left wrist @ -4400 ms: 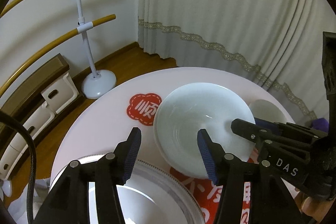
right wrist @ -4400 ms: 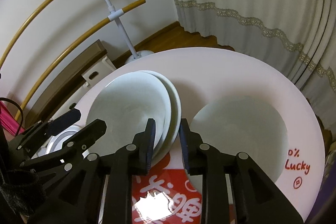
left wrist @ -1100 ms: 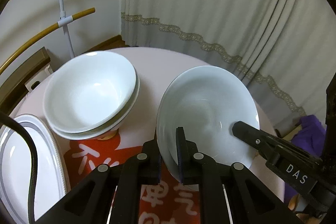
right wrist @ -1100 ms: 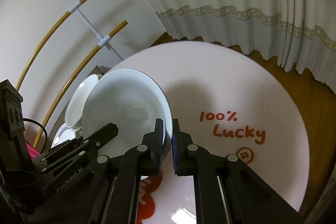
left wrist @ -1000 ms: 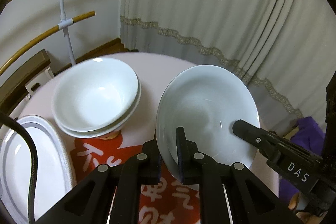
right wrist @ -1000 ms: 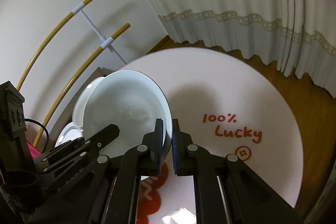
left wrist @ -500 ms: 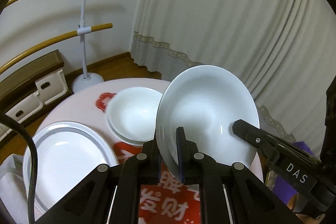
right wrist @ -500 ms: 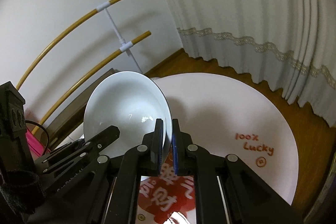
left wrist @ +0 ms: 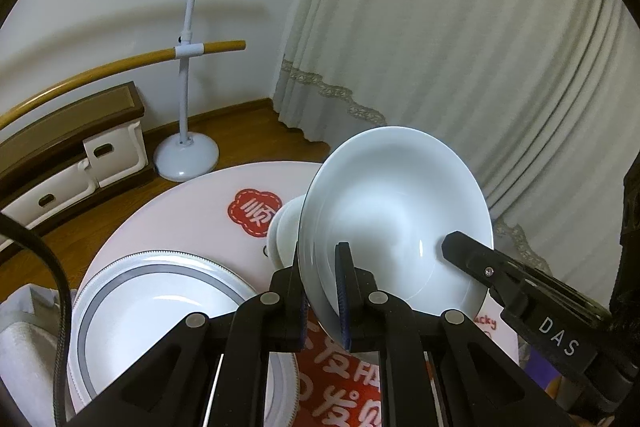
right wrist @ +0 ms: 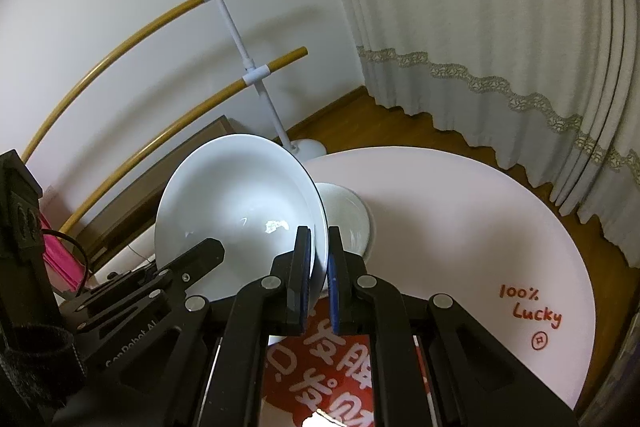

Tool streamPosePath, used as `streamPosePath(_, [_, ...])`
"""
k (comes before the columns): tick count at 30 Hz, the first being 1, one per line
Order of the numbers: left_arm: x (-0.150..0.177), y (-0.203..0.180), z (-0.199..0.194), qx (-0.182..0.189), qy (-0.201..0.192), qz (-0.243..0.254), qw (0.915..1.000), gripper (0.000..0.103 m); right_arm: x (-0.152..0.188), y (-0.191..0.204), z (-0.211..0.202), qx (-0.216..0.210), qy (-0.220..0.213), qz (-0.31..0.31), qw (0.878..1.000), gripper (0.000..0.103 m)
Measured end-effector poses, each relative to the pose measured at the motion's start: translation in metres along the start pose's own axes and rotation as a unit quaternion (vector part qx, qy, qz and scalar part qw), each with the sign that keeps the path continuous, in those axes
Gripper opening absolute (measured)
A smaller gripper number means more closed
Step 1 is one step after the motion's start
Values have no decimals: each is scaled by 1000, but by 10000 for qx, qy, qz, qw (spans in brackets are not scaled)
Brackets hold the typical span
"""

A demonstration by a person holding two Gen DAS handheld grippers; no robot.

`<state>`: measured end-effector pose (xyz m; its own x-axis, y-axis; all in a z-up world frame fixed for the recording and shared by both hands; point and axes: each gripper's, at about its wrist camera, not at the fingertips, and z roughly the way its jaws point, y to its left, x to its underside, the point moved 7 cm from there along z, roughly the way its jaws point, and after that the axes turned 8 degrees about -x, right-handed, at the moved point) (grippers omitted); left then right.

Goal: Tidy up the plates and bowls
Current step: 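Lift the bowl with both grippers and carry it toward the bowl stack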

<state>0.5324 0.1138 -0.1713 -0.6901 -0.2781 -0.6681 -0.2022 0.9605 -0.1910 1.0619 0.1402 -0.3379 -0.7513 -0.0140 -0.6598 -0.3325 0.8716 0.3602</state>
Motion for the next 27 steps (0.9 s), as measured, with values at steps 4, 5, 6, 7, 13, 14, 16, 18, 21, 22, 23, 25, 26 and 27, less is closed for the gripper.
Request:
streamPosePath(4, [-1,-8,13,-45,66,-43,10000,8,1,-2,12,66,53,20,10000,7])
streamPosePath(5, [-1,-10,16,-44,88,-40,9999,8,2,-3,14,83,68,28,9999,7])
streamPosePath(6, [-1,-13,20,-43,109,-31,9999,8,2,-3,15,99,83,29,9999,7])
streamPosePath(7, [-5,-20,25,-49,119,-24,9999,8,3,-4,17,113,94,35,9999,7])
streamPosePath(13, [-16,-35,45,-83,167,38,9998,8,6,-8,25,160,133,95,9997,7])
streamPosePath(14, [-16,-36,45,-84,171,44,9998,8,7,-9,26,161,139,105,9997,7])
streamPosePath(16, [-15,-37,48,-88,179,64,9998,8,7,-10,27,160,152,122,9997,7])
streamPosePath(18, [-15,-38,51,-95,176,82,9998,8,7,-12,28,155,152,139,9997,7])
streamPosePath(21, [-16,-39,55,-97,184,97,9997,8,7,-13,30,154,155,154,9996,7])
streamPosePath(22, [-16,-40,56,-105,184,106,9997,8,7,-13,30,150,157,151,9996,7])
streamPosePath(23, [-15,-39,56,-113,178,121,9997,8,7,-13,31,154,163,151,9996,7])
streamPosePath(25, [-15,-40,58,-122,185,138,9997,8,5,-12,33,146,161,171,9996,7])
streamPosePath(26, [-15,-40,60,-127,184,147,9996,8,5,-13,33,146,165,181,9996,7])
streamPosePath(27, [-15,-40,61,-129,188,153,9996,8,6,-13,34,148,167,185,9996,7])
